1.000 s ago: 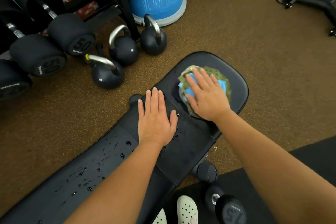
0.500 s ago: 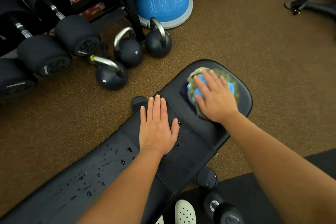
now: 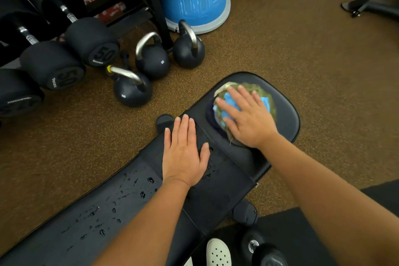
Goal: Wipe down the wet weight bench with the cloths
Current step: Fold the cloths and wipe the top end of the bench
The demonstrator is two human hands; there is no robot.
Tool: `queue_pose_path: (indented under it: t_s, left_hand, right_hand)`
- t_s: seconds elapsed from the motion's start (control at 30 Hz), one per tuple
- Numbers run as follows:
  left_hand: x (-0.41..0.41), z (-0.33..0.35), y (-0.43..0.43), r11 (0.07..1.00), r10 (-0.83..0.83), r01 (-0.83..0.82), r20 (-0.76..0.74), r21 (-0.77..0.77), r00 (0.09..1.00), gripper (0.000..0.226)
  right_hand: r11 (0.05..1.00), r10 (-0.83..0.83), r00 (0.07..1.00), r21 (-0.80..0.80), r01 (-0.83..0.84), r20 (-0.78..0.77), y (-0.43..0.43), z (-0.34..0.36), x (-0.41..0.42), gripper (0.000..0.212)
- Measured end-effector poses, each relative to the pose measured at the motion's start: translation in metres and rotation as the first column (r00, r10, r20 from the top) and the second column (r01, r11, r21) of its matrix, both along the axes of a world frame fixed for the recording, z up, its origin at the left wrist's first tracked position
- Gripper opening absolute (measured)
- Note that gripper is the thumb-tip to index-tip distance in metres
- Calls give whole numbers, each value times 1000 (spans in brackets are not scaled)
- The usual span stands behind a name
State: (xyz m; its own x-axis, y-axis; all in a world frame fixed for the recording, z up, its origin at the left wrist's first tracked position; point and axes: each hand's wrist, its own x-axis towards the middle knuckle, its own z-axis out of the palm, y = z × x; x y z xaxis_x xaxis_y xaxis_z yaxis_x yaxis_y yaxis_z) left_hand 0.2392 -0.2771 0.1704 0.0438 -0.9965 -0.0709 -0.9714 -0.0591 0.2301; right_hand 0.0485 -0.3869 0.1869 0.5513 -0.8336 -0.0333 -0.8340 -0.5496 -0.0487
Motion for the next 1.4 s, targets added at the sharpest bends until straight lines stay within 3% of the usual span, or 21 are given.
queue_pose_path:
  t_s: [0.13,0.23,0.3,0.37,0.43,0.57,0.67,0.77,0.87,1.0,1.13,1.2,1.4]
  left_hand:
    - [-1,0,0,1000,7,-7,4,-17,1000,69]
    - [-1,0,0,1000,7,-7,3,-20,1000,68]
    - [-1,0,0,1000,0,1,10,-23,1000,67]
    - [0,0,0,999,-5,6,14,-32,1000,66]
    - [0,0,0,999,2,-2,2,-34,1000,67]
    - [-1,-1,0,999,14,-14,3,-36,1000,68]
    - [-1,0,0,999,14,-14,5,-34,1000,68]
    - [-1,1,0,1000,11,-11,10,-29,1000,68]
    - [-1,1,0,1000,12,-12,16,-25,1000,67]
    - [-2,1,0,1000,12,-11,29,-24,1000,68]
    - [-2,1,1,999,10,-9,38,-30,999,68]
    - [-1,1,1,999,11,-10,41,-30,999,68]
    - [-2,1,1,1000,10,-8,46,-24,999,69]
  right_hand:
    - [950,-310,951,-23,310,13,-21,0,34,57]
    - [985,-172,985,-23,172,12,-8,-3,64,53]
    - [999,12,1000,-38,-11,27,8,-6,55,49]
    - [995,94,995,-25,-93,36,17,-4,31,49]
    - [999,24,1000,-35,-23,11,15,-3,6,52]
    - [955,-289,956,-46,292,51,8,-3,18,57]
    - [966,-241,965,-71,249,107,33,-2,41,53]
    - [983,-152,980,-88,164,127,56,-4,13,48]
    - [951,-291,955,-93,295,53,47,-7,-12,53]
    - [860,-498,863,-81,505,88,24,-7,11,58]
    - [960,-274,961,-50,276,44,61,-9,17,57]
    - [970,-242,969,-29,243,46,74,-8,-1,58]
    - [827,-559,827,-32,561,64,42,-8,8,61]
